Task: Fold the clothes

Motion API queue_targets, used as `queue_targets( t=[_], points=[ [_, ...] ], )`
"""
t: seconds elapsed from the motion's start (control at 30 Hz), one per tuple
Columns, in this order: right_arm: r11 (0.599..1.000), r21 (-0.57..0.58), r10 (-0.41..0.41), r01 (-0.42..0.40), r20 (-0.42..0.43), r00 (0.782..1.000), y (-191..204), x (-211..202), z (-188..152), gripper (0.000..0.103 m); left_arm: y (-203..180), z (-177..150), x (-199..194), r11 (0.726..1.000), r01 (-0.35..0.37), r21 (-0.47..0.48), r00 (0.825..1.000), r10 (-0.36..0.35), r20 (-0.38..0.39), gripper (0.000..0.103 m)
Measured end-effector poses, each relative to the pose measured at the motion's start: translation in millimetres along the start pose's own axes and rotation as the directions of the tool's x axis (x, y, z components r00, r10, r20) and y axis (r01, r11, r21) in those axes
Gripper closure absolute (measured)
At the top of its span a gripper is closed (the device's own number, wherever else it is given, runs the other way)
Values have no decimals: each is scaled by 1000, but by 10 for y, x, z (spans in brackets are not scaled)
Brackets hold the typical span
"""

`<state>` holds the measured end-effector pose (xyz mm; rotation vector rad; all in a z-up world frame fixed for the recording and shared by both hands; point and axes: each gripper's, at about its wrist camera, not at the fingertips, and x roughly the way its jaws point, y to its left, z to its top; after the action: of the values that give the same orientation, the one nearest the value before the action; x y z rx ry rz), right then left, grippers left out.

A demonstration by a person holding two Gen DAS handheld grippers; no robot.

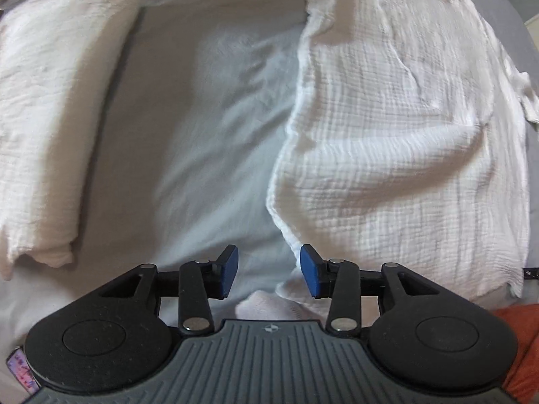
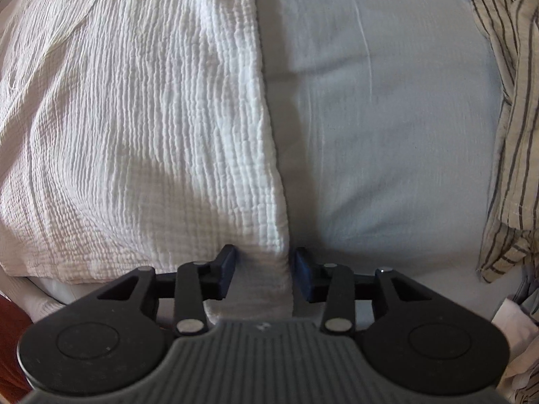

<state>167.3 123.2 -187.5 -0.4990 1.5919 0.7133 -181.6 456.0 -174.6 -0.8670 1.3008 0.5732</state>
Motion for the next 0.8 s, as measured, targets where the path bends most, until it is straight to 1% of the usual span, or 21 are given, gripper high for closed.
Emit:
queue_targets(
  t=[0.03, 0.1, 0.13, 0.17, 0.2, 0.23, 0.3, 0.4, 0.5, 0.57, 0.63, 0.67, 0.7, 0.73, 0.8],
  points=[
    [1000, -11, 5, -5, 3, 1000, 13, 0, -5, 60, -30, -2, 47, 1000, 30, 2, 999, -30, -23, 54],
    [999, -35, 14, -14, 8, 1000, 38, -1, -15, 74, -136, -42, 101, 998, 47, 35, 998, -45, -42, 54],
    [999, -46, 19, -18, 10, 1000, 51, -1, -20, 89, -194, -68, 109, 997, 52, 59, 998, -49, -45, 54],
    [998, -44, 36, -35, 28, 999, 32, -36, -45, 98, -245, -91, 110, 995, 59, 80, 997, -55, -47, 54],
    [998, -41, 54, -52, 46, 997, 10, -72, -72, 98, -286, -116, 104, 994, 62, 95, 997, -58, -48, 58],
    [997, -38, 72, -70, 65, 995, -13, -109, -99, 98, -321, -144, 75, 992, 62, 111, 997, -58, -44, 74],
    [997, -42, 73, -69, 102, 992, -53, -235, -176, 98, -390, -204, 6, 988, 61, 144, 998, -58, -31, 96],
    [996, -56, 75, -68, 153, 985, -120, -512, -304, 99, -430, -265, -207, 982, 74, 171, 997, -78, 13, 98],
    [996, -67, 67, -54, 207, 976, -189, -862, -434, 99, -385, -277, -480, 977, 89, 191, 995, -98, 34, 98],
    [996, -76, 54, -36, 240, 969, -200, -1102, -511, 99, -359, -285, -615, 973, 102, 207, 994, -110, 28, 98],
    [997, -82, 17, 4, 259, 966, -223, -1295, -538, 99, -333, -296, -676, 969, 109, 221, 994, -113, 7, 98],
    [996, -85, 9, 14, 259, 966, -224, -1328, -544, 99, -331, -302, -685, 967, 103, 232, 994, -105, -3, 98],
    [996, -88, 2, 21, 253, 968, -228, -1308, -554, 99, -331, -304, -665, 967, 79, 242, 997, -80, -8, 98],
    [996, -89, -3, 26, 244, 970, -209, -1242, -537, 99, -331, -304, -635, 967, 51, 251, 999, -50, -10, 98],
    [996, -87, -10, 29, 220, 975, -207, -1099, -516, 99, -298, -292, -521, 970, 34, 240, 999, -27, -35, 98]
  ],
)
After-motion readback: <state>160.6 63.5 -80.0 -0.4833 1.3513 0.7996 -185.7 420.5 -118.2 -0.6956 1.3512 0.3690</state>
